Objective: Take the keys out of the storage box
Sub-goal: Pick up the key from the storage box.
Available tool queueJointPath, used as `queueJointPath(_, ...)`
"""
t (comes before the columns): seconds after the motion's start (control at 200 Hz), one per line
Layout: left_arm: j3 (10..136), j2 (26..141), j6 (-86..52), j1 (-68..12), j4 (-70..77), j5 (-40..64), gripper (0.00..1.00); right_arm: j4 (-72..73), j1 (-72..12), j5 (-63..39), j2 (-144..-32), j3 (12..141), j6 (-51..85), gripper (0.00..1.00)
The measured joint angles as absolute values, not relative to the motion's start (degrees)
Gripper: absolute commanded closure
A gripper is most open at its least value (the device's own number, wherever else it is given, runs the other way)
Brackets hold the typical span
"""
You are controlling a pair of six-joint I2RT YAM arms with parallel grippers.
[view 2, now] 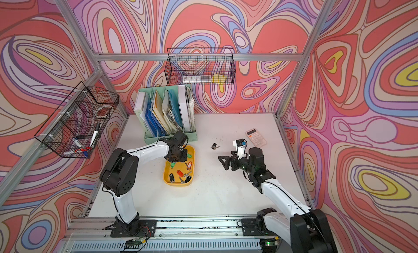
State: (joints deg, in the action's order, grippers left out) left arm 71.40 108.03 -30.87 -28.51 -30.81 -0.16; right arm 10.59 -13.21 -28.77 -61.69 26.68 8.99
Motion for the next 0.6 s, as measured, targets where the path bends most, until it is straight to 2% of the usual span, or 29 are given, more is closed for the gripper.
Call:
queueJointPath(0.381, 71.42, 108.62, -30.76, -28.51, -30.79, -0.12, 1.00, 9.58, -13.21, -28.08, -61.73, 27.11, 8.54, 0.02)
queueJointPath(0.601, 71.40, 107.70, -30.39, -28.51, -30.96, -0.12, 1.00, 9.41, -13.21, -27.66, -61.76, 27.14, 8.38, 0.02)
